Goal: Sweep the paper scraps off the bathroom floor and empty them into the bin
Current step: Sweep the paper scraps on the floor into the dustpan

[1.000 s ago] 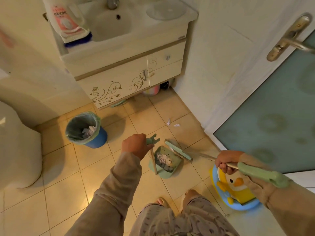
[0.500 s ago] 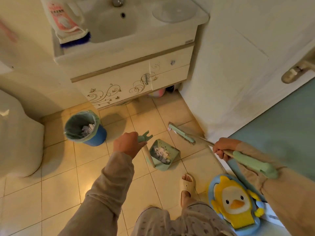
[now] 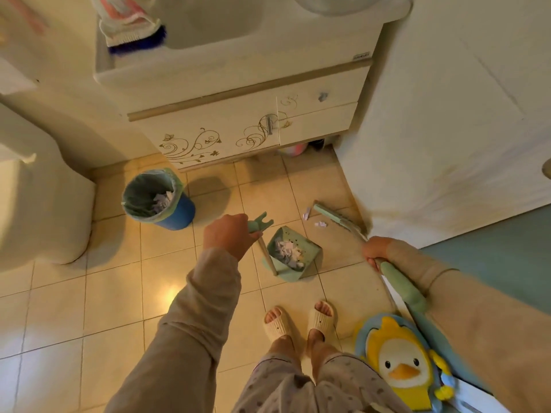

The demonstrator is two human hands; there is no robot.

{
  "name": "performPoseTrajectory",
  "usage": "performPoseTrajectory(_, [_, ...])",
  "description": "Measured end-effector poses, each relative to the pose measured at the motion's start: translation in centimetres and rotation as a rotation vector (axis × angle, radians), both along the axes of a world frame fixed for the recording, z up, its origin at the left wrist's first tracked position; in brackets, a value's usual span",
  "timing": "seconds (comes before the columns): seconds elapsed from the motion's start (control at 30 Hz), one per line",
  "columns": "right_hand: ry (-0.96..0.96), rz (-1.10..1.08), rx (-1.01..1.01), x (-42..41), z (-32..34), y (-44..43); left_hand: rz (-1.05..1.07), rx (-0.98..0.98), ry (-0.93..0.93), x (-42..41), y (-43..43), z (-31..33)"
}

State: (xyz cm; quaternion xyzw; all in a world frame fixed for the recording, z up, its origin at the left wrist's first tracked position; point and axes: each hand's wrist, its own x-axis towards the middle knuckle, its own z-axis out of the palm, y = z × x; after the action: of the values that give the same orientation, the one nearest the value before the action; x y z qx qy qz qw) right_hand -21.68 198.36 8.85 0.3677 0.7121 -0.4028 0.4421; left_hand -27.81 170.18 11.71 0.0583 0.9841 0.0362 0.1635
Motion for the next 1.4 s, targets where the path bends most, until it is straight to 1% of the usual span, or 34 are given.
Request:
performPoseTrajectory(0.1, [-0.014,0.079,-0.004,2.1,-0.8,-0.9,-0.008,-0.002,0.001,-0.2,-0.3,0.0])
performPoseTrajectory(0.17, [-0.154,0.220,0.006,2.9,-0.5,-1.6,-0.017,0.013,0.004,-0.3,-0.2,0.0])
performPoseTrajectory(0.2, [-0.214,0.253,0.006,3.1,-0.5,-1.8,-0.023,0.019,0.002,-0.4,-0.1,0.0])
performPoseTrajectory(0.3, [-0.265,0.258,-0.029,3.6,0.1,-1.4,-0.033,0.006,-0.001,-0.7,0.2,0.0])
performPoseTrajectory(0.37, [-0.255,0.249,-0.030,3.7,0.8,-0.8,-0.034,-0.001,0.001,-1.0,0.2,0.1])
performPoseTrajectory(0.5, [-0.229,0.149,-0.064,3.4,1.7,0.9,-0.040,-0.012,-0.001,-0.9,0.0,0.1])
performPoseTrajectory(0.73, [-0.166,0.065,-0.016,1.6,2.4,3.1,-0.020,0.027,-0.077,-0.6,-1.2,0.4])
performPoseTrajectory(0.83, [-0.121,0.059,0.026,-0.1,2.4,3.3,0.001,0.037,-0.078,0.0,-2.1,0.4])
performPoseTrajectory(0.93, [-0.091,0.020,0.012,-1.6,2.0,2.8,0.006,0.049,-0.078,0.5,-2.7,0.3])
performPoseTrajectory(1.0, [-0.046,-0.025,-0.023,-2.2,1.4,2.4,0.009,0.053,-0.084,0.7,-3.0,0.4])
performPoseTrajectory(1.07, [-0.005,-0.130,-0.073,-2.5,0.6,1.8,0.010,0.046,-0.088,0.9,-2.8,0.5])
performPoseTrajectory(1.13, [0.007,-0.179,-0.129,-1.8,0.2,1.0,0.004,0.035,-0.087,1.1,-2.5,0.6])
performPoseTrajectory(1.2, [0.105,-0.227,-0.266,-0.4,0.3,0.2,-0.009,0.041,-0.084,1.2,-2.0,0.7])
performPoseTrajectory(1.27, [0.125,-0.369,-0.431,1.4,1.0,-0.6,-0.019,0.047,-0.075,1.1,-1.6,0.7])
performPoseTrajectory(1.3, [0.122,-0.344,-0.443,2.2,1.0,-1.3,-0.020,0.047,-0.072,1.0,-1.6,0.7])
performPoseTrajectory(1.33, [0.101,-0.281,-0.374,2.6,0.6,-2.0,-0.019,0.048,-0.068,0.8,-1.5,0.7])
performPoseTrajectory(1.4, [-0.067,-0.004,-0.180,2.2,0.0,-2.9,-0.018,0.046,-0.065,0.4,-1.6,0.7])
